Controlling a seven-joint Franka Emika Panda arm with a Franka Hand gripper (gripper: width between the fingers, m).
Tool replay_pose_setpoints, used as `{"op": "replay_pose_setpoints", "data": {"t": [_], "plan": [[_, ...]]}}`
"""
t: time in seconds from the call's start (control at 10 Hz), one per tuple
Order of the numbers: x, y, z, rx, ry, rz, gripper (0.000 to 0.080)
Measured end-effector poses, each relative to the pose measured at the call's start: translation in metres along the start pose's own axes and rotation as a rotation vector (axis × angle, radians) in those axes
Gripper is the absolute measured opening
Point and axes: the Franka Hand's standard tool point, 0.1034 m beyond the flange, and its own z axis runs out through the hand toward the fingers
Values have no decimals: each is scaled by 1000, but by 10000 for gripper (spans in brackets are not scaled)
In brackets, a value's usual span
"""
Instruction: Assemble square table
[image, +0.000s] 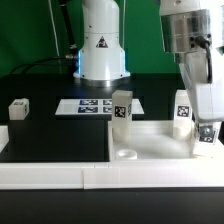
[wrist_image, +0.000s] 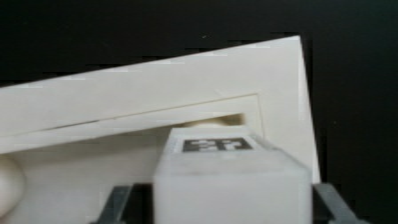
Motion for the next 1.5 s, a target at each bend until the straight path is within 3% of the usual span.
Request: {"op": "replay_pose_setpoints", "data": {"t": [0.1, 0.2, 0.3, 0.4, 0.7, 0.8, 0.9, 1.0, 1.2, 1.3, 1.4, 1.5], "plan": [[0, 0, 0, 0, 0, -63, 291], [0, 0, 0, 0, 0, -86, 458], [3, -2, -1, 1, 10, -367, 613], [2, -1, 0, 0, 8, -421, 639], [4, -1, 0, -6, 17, -742, 646], [3, 1, -1, -46, 34, -995, 648], [1, 1, -3, -66, 38, -1170, 648], [1, 0, -5, -71, 37, -1339, 648], [0, 0, -4, -71, 36, -1353, 648], [0, 0, -4, -71, 36, -1335, 536], [0, 0, -4, -71, 36, -1335, 370], [0, 0, -4, -69, 38, -1256, 370]]}}
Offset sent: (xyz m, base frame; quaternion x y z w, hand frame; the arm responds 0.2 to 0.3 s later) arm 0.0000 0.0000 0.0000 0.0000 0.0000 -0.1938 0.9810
